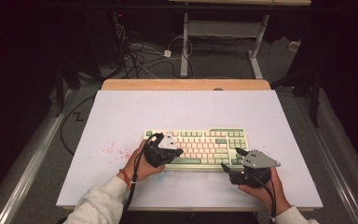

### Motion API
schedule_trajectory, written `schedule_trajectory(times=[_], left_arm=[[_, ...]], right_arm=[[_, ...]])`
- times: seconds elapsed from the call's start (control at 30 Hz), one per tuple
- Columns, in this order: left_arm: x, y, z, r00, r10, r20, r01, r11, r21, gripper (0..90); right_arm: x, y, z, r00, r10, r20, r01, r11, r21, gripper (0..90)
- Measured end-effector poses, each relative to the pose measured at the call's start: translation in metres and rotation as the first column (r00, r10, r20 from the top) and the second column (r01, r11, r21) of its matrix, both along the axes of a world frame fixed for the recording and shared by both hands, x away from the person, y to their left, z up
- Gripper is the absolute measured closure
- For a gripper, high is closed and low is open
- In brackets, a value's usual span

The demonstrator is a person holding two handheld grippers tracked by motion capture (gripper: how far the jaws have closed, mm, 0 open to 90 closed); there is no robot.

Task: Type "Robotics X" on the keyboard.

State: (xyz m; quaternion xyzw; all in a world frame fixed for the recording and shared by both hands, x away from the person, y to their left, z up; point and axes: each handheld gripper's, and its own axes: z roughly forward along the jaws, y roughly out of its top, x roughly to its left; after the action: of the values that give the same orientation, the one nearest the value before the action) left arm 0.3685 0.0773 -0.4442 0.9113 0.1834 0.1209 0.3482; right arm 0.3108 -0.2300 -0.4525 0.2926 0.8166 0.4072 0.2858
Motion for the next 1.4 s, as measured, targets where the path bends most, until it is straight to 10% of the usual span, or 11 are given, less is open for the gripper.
schedule_trajectory(times=[0.43,0.93,1.4], left_arm=[[0.009,-0.014,-0.011,0.9999,0.008,-0.013,-0.007,0.9975,0.071,87.7],[0.002,-0.002,0.006,0.9979,0.027,0.058,-0.027,0.9996,0.006,84.0],[-0.01,0.023,0.019,0.9764,0.11,0.186,-0.101,0.993,-0.062,41.9]], right_arm=[[0.001,0.0,-0.002,0.9999,0.007,-0.007,-0.007,0.9997,-0.022,26.6],[0.0,0.0,-0.001,0.9999,0.013,-0.007,-0.013,0.9995,-0.03,26.6],[0.0,0.0,0.0,0.9999,0.007,-0.009,-0.007,0.9995,-0.03,26.7]])
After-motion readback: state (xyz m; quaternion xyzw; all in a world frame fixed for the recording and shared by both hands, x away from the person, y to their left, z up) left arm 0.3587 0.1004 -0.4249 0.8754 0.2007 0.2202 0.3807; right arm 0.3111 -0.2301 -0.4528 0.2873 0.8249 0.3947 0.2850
